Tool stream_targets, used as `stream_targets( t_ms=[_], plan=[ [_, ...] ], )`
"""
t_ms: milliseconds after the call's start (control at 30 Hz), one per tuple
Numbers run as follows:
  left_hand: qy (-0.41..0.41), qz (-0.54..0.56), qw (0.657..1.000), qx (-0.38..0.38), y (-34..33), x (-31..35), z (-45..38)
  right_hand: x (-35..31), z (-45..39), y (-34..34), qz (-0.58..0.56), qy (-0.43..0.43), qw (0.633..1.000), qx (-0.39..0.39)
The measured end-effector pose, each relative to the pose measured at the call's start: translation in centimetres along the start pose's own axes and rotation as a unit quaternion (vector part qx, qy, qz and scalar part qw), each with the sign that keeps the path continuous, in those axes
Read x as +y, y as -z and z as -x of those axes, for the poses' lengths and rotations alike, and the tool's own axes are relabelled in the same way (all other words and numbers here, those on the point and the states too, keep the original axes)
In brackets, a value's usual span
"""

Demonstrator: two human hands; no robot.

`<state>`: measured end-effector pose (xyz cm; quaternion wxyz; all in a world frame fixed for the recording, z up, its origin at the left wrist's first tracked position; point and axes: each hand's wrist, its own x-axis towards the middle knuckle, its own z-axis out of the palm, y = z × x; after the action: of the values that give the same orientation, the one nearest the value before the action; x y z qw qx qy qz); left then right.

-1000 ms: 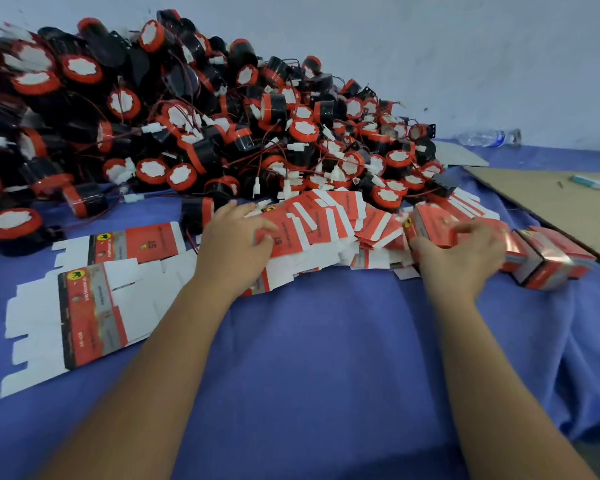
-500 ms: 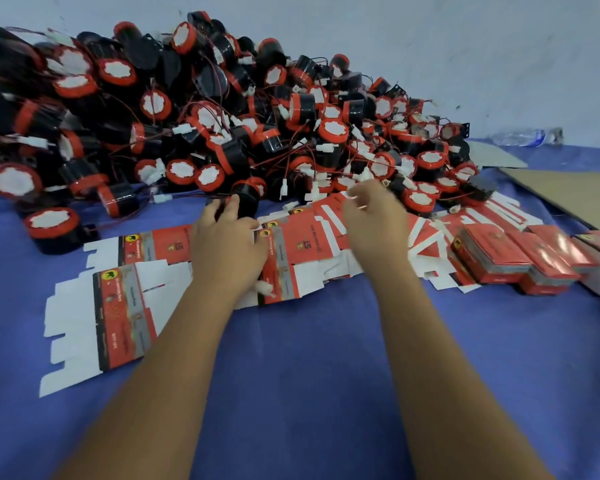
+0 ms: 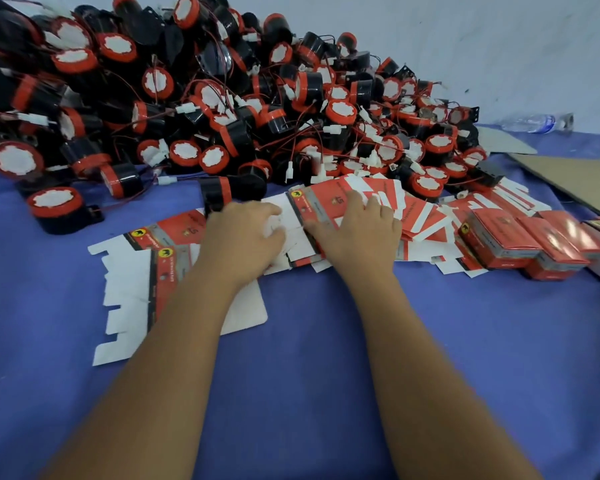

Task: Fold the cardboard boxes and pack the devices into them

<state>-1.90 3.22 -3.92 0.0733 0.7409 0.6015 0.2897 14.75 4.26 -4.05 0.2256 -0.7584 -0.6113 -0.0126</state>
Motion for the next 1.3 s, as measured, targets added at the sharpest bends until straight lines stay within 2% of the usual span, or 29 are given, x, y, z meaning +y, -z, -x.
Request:
stream_targets(
  t_ms=[67,133,200,267,400,467,600,700,767,867,1000,1067,1167,1300],
  plan=[
    [-0.032,-0.028,0.998,-0.053,-0.6,0.8,0.3,0.8,-0.3,0.3,-0.051,0.004,0.998,0.027],
    [-0.041,-0.050,0.996,-0.068,-1.0,0.8,0.3,1.2,-0.4,1.0,-0.179,-0.007,0.981,0.078],
    [-0.032,-0.038,0.996,-0.072,-1.0,0.6,0.2,1.1,-0.2,1.7,-0.324,-0.011,0.935,0.143],
    [-0.030,-0.020,0.997,-0.067,-1.2,0.4,0.1,0.7,0.0,2.4,-0.421,0.008,0.890,0.174],
    [-0.030,0.065,0.997,-0.042,-1.3,0.6,0.1,-0.3,0.4,3.1,-0.580,-0.010,0.806,0.118],
    [-0.022,0.114,0.992,-0.039,-1.2,0.6,0.0,-0.2,0.2,3.4,-0.614,-0.026,0.783,0.092],
    [0.005,0.170,0.985,-0.033,-1.0,0.5,0.0,0.0,0.3,3.6,-0.591,-0.011,0.806,0.035],
    [-0.038,0.129,0.991,-0.002,-1.0,0.9,0.0,-0.6,0.8,3.0,-0.527,0.057,0.848,0.022],
    [-0.053,0.105,0.993,0.015,-0.9,0.9,0.0,-1.0,1.0,2.7,-0.496,0.098,0.862,0.035],
    [-0.033,0.108,0.993,0.037,-0.9,0.9,-0.1,-1.2,1.0,2.5,-0.514,0.111,0.850,0.022],
    [-0.020,0.011,0.992,0.123,-0.6,1.0,-0.1,-1.2,0.9,2.6,-0.602,0.059,0.796,0.007],
    [-0.040,-0.029,0.986,0.157,-0.3,0.8,-0.2,-1.2,1.1,2.8,-0.620,0.051,0.783,0.007],
    [-0.105,-0.064,0.980,0.156,-0.3,0.9,-0.2,-1.4,1.3,3.0,-0.625,0.069,0.777,-0.019],
    [-0.126,-0.044,0.975,0.177,-0.7,1.4,-0.2,-2.1,2.1,3.5,-0.637,0.110,0.758,-0.088]
  ],
)
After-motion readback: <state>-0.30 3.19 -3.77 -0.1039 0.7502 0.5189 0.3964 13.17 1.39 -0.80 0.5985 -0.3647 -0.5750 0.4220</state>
